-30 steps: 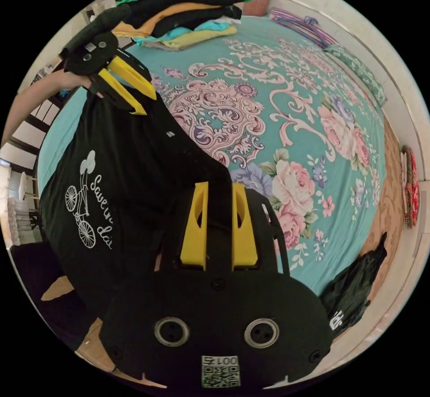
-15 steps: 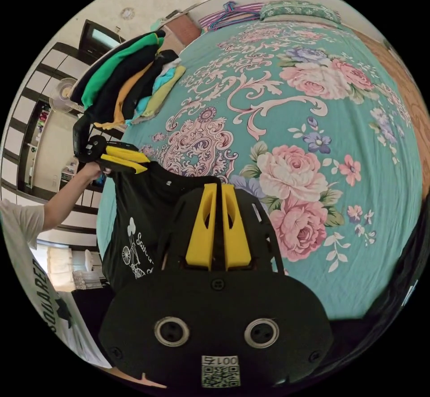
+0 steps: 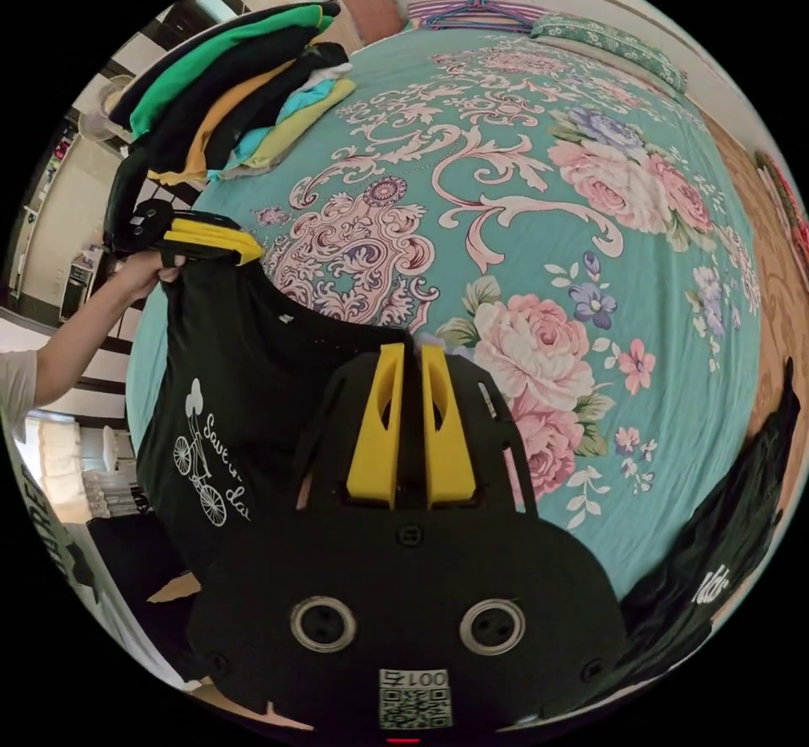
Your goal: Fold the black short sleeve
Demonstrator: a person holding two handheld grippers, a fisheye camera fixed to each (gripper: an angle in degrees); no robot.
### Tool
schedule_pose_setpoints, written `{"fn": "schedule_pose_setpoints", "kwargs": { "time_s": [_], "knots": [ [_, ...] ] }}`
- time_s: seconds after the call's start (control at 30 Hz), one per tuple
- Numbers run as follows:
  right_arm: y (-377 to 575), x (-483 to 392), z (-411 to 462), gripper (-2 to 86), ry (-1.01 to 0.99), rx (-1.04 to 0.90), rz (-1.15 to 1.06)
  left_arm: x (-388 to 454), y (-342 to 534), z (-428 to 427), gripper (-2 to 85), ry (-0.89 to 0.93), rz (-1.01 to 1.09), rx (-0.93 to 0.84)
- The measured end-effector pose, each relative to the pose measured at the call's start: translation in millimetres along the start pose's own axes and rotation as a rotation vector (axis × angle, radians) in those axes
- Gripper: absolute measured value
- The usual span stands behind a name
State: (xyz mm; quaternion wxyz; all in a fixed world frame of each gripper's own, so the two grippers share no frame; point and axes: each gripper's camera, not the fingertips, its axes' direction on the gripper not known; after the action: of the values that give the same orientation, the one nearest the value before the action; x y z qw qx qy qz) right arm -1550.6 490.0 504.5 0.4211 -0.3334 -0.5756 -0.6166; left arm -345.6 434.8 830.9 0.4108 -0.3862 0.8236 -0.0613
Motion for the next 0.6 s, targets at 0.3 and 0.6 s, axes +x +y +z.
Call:
{"fn": "schedule_pose_setpoints", "kwargs": {
  "time_s": [0.3, 0.6],
  "knots": [
    [-40.6, -73.3, -53.1, 1.5, 0.365, 0.009, -0.055, -25.9, 220.7, -42.3, 3.8, -0.251, -0.376, 0.107],
    [-108.7, -232.3, -49.7, 1.3, 0.212, 0.167, -0.265, -139.0, 446.3, -4.9, 6.8, 0.003, -0.967, 0.296]
  ]
}}
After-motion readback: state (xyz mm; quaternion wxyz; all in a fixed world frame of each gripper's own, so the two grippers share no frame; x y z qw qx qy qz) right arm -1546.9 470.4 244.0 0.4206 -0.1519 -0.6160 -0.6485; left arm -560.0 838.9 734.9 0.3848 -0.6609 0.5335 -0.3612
